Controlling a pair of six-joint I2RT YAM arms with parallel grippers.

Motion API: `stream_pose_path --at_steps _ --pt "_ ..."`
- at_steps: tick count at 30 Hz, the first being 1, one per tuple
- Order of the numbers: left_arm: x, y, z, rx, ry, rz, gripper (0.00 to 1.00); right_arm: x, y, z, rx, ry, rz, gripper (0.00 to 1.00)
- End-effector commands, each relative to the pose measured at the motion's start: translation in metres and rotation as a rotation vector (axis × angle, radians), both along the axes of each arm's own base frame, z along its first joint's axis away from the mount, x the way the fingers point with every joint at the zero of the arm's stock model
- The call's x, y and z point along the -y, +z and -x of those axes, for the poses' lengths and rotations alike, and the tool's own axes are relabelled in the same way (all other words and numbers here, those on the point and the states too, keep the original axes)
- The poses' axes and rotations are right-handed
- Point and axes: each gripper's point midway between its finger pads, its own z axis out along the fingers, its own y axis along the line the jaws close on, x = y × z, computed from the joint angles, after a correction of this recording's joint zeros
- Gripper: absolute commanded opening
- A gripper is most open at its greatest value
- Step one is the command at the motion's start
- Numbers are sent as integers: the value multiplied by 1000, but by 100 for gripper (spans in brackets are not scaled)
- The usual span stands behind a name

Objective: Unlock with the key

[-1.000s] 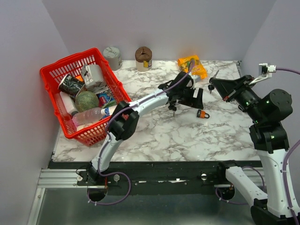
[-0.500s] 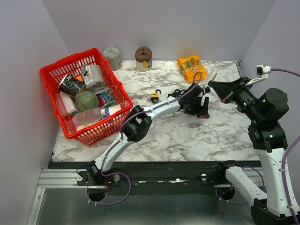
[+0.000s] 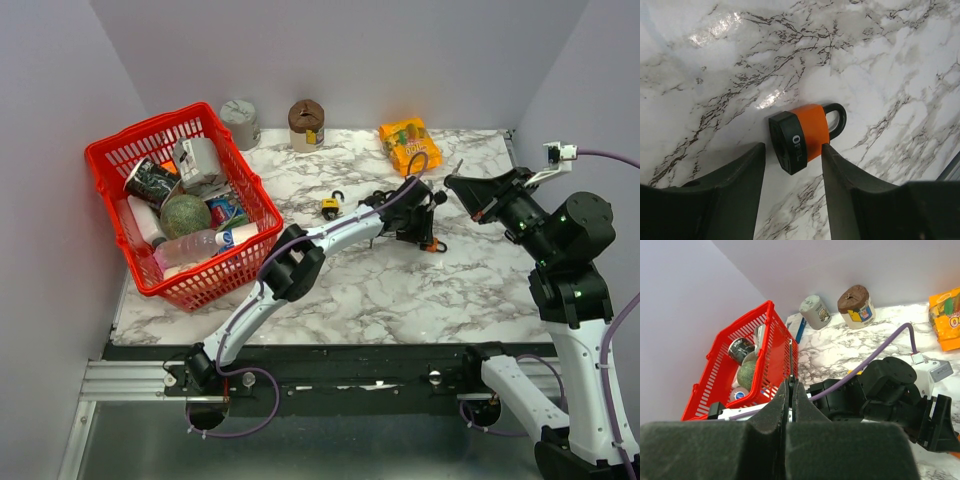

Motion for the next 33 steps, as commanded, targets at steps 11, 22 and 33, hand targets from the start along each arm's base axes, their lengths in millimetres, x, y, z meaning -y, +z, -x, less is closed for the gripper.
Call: stream_pose_path --at_steps 11,22,33 --pt "-45 -73 21 -72 -54 -213 3 -3 -10 -3 -16 21 16 1" --pt "-136 -63 42 11 -9 -371 0 -5 -18 -4 -34 33 21 1" --pt "-241 -62 81 -121 165 -423 0 -6 -27 -7 -50 36 28 1"
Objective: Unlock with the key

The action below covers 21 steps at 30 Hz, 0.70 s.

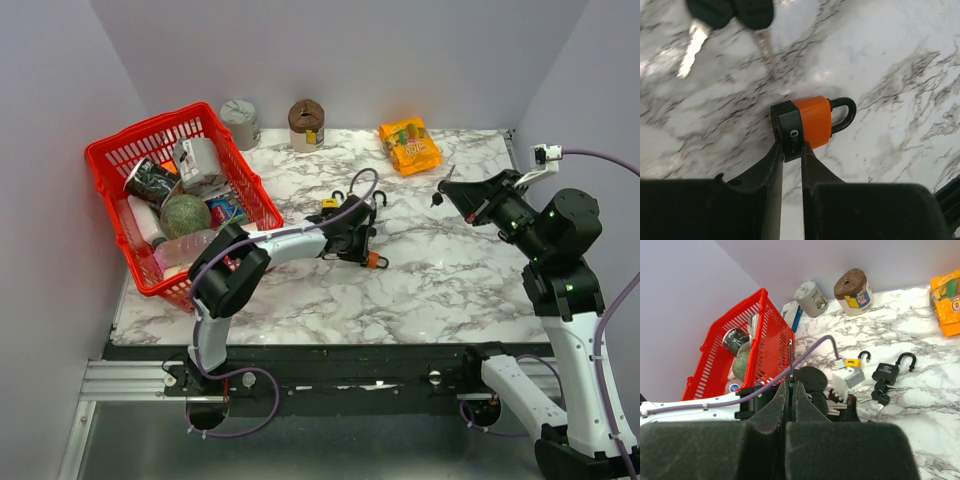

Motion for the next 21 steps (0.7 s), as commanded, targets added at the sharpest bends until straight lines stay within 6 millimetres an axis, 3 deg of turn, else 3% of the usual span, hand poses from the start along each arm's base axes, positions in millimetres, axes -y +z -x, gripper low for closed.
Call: stream_pose_path --at_steps 1,4,5,6,7,8,11,15,21 --pt "-88 -50 27 -137 136 -217 0 -2 -3 1 9 18 13 1" --pt "-90 -35 25 -102 139 -191 0 -2 -4 0 7 20 13 1" --pt "-90 -32 25 -101 137 -186 5 -2 -4 0 8 18 15 1" --pt "-89 -28 25 -97 138 -174 12 -2 -5 -1 6 18 16 1" --pt "-90 -24 26 -94 142 -171 33 -2 -5 -2 5 18 18 1" --pt "-92 -22 27 -91 147 -172 44 -3 -5 -2 5 23 18 1" --pt "-97 -12 26 -68 170 -168 64 -4 -7 -4 0 31 23 1" --pt "-104 3 24 -21 204 -151 69 -5 -9 -4 -8 37 23 1" --pt "-124 3 20 -9 274 -186 56 -4 -12 -3 -10 31 22 1"
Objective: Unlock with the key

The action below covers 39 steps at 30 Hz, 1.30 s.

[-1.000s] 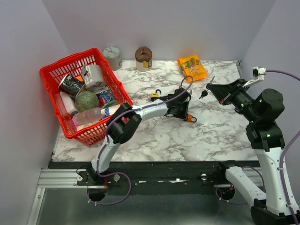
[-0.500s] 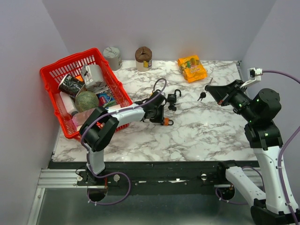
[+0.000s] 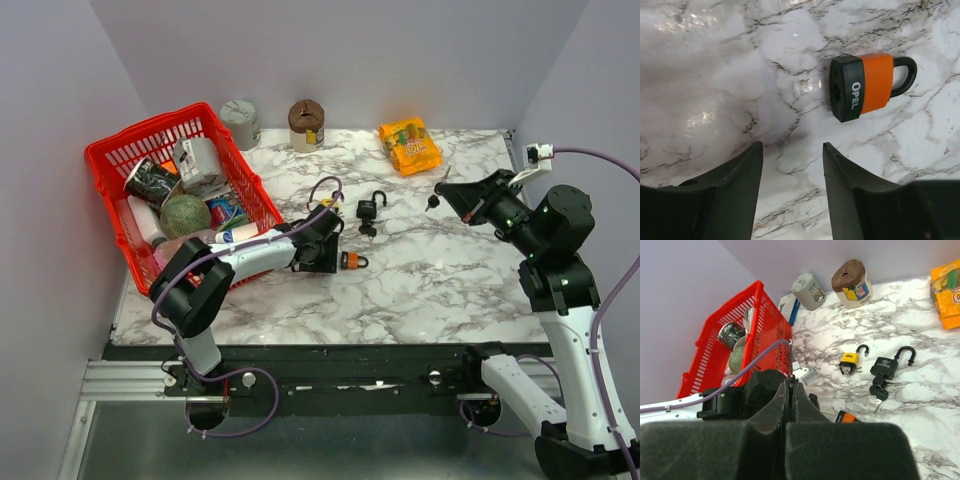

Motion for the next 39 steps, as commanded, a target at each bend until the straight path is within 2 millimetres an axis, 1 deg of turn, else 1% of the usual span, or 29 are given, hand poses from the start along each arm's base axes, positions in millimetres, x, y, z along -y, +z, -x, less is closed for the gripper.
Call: stream_pose_path --at_steps 1,3,4,5,6,7,9,10,12,14,16,20,23,25,26,28,29,30,31,32,34,35,37,38,39 --pt "-21 2 -8 32 67 -62 54 -2 0 4 19 20 9 1" --pt "-19 3 -12 38 69 -68 51 -1 0 4 19 17 10 1" --pt "-19 -2 -12 31 64 -77 48 -1 -1 4 19 17 10 1" --pt "-16 1 -16 39 57 -76 47 -1 0 5 22 14 10 1" --pt "-15 -1 -18 40 44 -85 47 -1 0 4 21 14 10 1" --pt "-17 -10 -18 24 39 -116 45 -1 -1 4 19 14 10 1" --pt "-13 -11 -25 28 25 -130 44 -1 1 5 24 14 10 1" --pt "-14 -19 -25 16 9 -155 43 0 1 5 25 14 11 1" --pt "-11 -21 -27 14 -6 -161 41 0 1 5 25 12 12 1" --pt "-10 -25 -24 -4 -19 -169 40 1 2 5 29 8 15 1" --pt "-10 -24 -21 -13 -25 -162 39 1 2 6 28 8 17 1" --pt "-8 -24 -4 -37 -58 -146 38 1 0 4 23 2 17 1" --pt "-5 -26 3 -43 -83 -137 38 1 -4 2 12 5 14 1" --pt "1 -30 4 -55 -101 -126 38 0 -4 1 15 11 14 1" --pt "6 -27 1 -52 -104 -115 38 -1 -4 -1 12 12 14 1" --pt "16 -27 2 -64 -127 -98 38 -2 -3 -2 13 17 15 1" --pt "24 -21 -2 -50 -140 -82 38 -2 -3 -1 13 19 16 1" --pt "29 -20 -2 -43 -151 -75 38 -2 -2 -2 14 20 18 1" --pt "38 -20 0 -47 -180 -56 38 -3 -2 -2 13 22 18 1" --pt "45 -15 -3 -36 -189 -41 37 -2 -3 -2 12 20 19 1" --pt "58 -14 -2 -32 -222 -12 37 -2 -3 -2 11 19 18 1" --pt "65 -10 -2 -26 -235 12 37 -2 -5 -2 7 17 20 1" --pt "73 -7 -3 -21 -247 39 36 -1 -5 -2 8 13 19 1" --pt "81 -2 -2 -25 -253 66 35 -1 -5 -2 8 11 19 1" --pt "83 -1 -2 -30 -256 73 35 0 -5 -2 9 8 20 1"
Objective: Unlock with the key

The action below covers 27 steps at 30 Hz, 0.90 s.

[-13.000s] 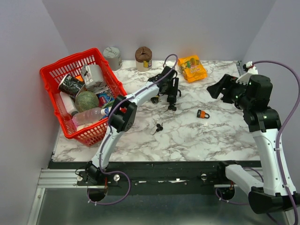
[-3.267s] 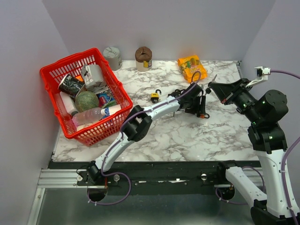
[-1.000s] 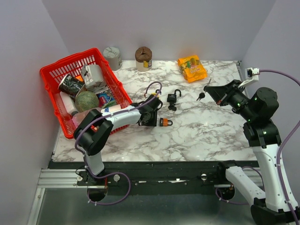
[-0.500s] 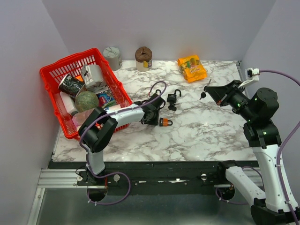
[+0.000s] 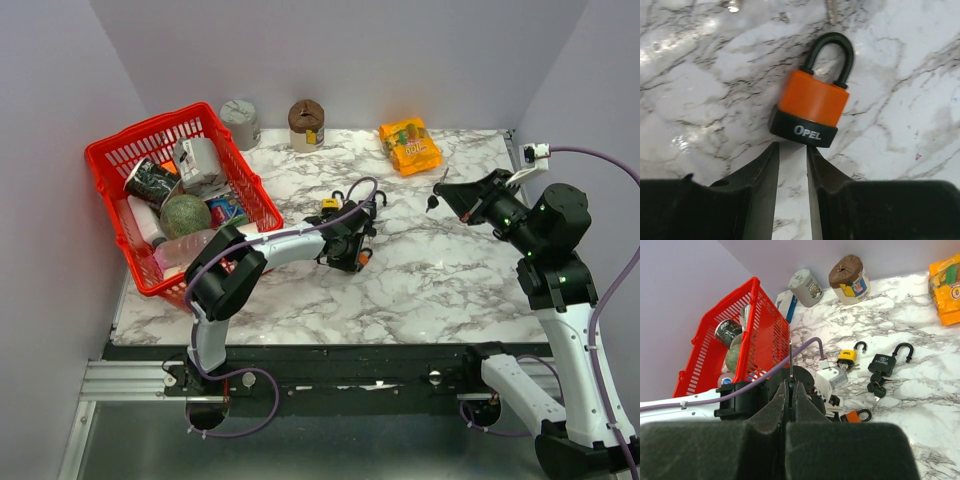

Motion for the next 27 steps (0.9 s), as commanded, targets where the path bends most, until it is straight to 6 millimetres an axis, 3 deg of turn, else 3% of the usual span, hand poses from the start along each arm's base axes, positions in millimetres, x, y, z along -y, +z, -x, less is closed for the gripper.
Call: stream_pose_path --at_steps 1,7,11,17,20,24,25,27 --pt "28 9 6 -34 -66 88 35 0 3 2 26 4 11 1" --pt "48 31 10 -25 -129 194 35 1 3 0 24 1 17 1" --pt "47 46 15 1 -162 230 37 2 5 -2 30 -6 22 1" --pt "53 93 19 73 -214 342 62 6 3 -2 31 -22 45 1" --pt "49 110 6 137 -159 332 78 5 2 -1 31 -20 50 1" --pt "37 104 -20 190 -87 185 86 6 1 -1 30 -22 54 1" --pt "29 85 -20 148 -73 111 86 7 3 -1 33 -24 53 1" --pt "35 87 -31 161 -85 81 86 7 5 0 39 -27 56 1"
